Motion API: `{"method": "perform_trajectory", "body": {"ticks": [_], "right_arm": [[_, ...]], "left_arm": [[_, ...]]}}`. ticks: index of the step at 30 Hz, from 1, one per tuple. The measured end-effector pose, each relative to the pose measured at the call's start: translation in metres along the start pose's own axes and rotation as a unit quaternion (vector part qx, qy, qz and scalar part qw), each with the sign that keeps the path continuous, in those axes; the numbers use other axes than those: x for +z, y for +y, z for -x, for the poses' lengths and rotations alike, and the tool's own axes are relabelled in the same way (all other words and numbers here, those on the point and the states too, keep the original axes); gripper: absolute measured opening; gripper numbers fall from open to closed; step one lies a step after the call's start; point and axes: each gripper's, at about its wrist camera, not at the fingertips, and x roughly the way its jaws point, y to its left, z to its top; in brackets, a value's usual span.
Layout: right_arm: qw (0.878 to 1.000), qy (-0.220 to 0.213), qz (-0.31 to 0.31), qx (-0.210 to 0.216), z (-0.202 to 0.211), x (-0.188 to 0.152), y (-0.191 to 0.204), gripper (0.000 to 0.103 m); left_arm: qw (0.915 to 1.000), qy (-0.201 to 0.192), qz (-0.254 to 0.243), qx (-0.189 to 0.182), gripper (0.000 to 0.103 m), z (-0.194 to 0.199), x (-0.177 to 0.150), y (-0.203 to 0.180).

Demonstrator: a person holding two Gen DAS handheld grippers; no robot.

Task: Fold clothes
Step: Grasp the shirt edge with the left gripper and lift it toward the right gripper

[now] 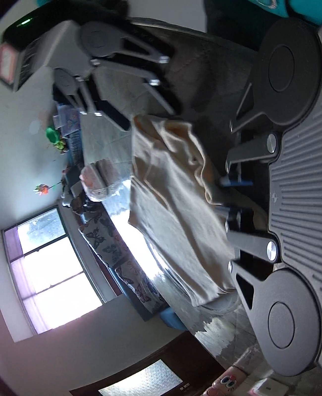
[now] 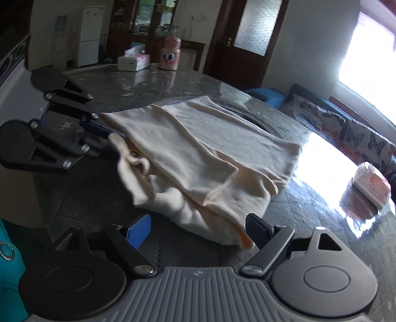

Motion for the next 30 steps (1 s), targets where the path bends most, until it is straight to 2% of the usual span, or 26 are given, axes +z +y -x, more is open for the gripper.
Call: {"method": "perform_trajectory", "body": {"ticks": [4,6,9,11,12,13,16,20,22,28,30], "right_arm": [[0.999,-0.015,0.033,-0.007,-0.005,0.003,0.009,0.086],[0.999,-0.023,0.048,-0.010,-0.009,0.006,0.013,0.082],[0.998,-0.032,0.061,-0.008,-0.015,0.011,0.016,0.066],[0.998,-0.029,0.050,0.000,-0.023,0.016,0.011,0.045],[0.999,-0.027,0.042,0.005,-0.027,0.019,0.008,0.040],[0.999,-0.025,0.032,0.009,-0.031,0.021,0.004,0.028],[0.999,-0.026,-0.004,0.029,-0.032,0.027,-0.010,0.018],[0.998,-0.027,-0.026,0.040,-0.031,0.032,-0.020,0.016],[0.998,-0.027,-0.031,0.042,-0.031,0.033,-0.023,0.016],[0.997,-0.035,-0.048,0.040,-0.028,0.034,-0.024,0.013],[0.997,-0.039,-0.050,0.039,-0.026,0.034,-0.023,0.012]], "left_arm": [[0.9994,-0.009,0.033,0.001,0.010,-0.003,0.009,0.015],[0.9987,-0.011,0.050,-0.001,0.010,-0.007,0.014,0.023],[0.9975,-0.016,0.068,-0.004,0.010,-0.012,0.020,0.034],[0.9970,-0.017,0.075,-0.005,0.010,-0.015,0.022,0.038],[0.9969,-0.015,0.077,-0.005,0.010,-0.016,0.022,0.039],[0.9970,-0.014,0.076,-0.006,0.011,-0.016,0.022,0.039],[0.9978,-0.012,0.065,-0.002,0.017,-0.015,0.017,0.036],[0.9990,-0.008,0.044,0.006,0.035,-0.008,0.004,0.031],[0.9995,0.000,0.028,0.017,0.040,-0.008,-0.003,0.027],[0.9987,0.026,-0.005,0.044,0.038,-0.013,-0.019,0.028],[0.9987,0.030,0.000,0.041,0.024,-0.013,-0.022,0.034]]}}
